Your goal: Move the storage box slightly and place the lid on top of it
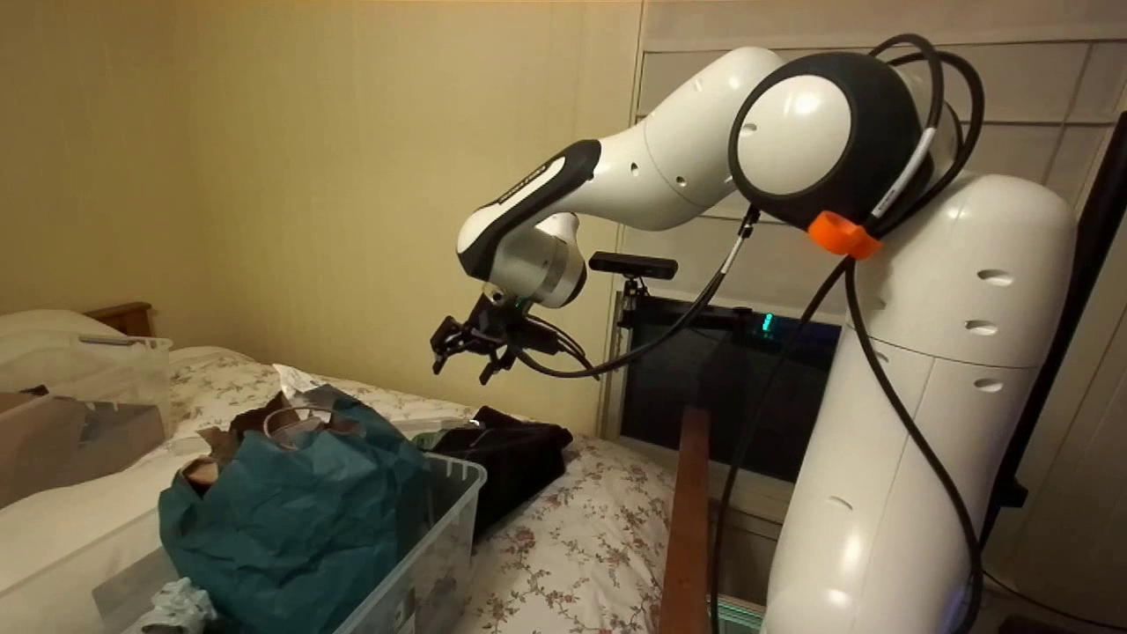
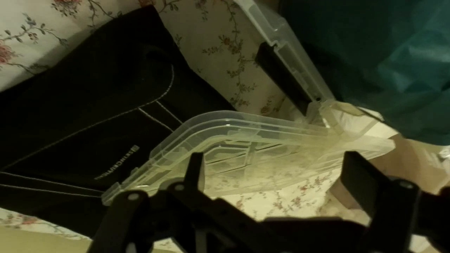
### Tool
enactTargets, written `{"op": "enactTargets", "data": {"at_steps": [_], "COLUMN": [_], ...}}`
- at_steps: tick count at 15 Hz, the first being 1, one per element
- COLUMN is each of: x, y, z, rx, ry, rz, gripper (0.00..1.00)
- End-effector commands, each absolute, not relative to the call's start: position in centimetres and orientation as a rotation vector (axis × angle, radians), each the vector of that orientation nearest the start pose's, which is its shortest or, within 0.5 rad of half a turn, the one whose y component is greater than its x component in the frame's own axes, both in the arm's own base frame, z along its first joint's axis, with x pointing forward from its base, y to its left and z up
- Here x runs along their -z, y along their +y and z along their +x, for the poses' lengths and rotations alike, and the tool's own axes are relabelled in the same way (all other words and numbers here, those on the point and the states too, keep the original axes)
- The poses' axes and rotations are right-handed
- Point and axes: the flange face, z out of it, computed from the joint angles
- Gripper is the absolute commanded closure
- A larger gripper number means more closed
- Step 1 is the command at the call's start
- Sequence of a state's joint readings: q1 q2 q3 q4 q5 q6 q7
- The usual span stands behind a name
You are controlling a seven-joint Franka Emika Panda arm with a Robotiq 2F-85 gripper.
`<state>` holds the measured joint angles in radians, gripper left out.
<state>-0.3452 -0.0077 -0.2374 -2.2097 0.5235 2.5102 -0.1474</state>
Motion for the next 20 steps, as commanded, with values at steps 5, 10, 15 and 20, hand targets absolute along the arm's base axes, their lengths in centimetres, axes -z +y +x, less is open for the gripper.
{"op": "enactTargets", "data": {"at_steps": [5, 10, 15, 20], "x": [-36.4, -35.8, -35.0, -33.5], "y": [-32.5, -31.3, -30.8, -34.1], "z": [44.4, 46.8, 50.3, 50.7], "rx": [0.455, 0.283, 0.044, -0.044], "ry": [1.397, 1.545, 1.686, 1.870], "rz": [-2.531, -2.411, -2.178, -1.901], "gripper": [0.00, 0.00, 0.00, 0.00]}}
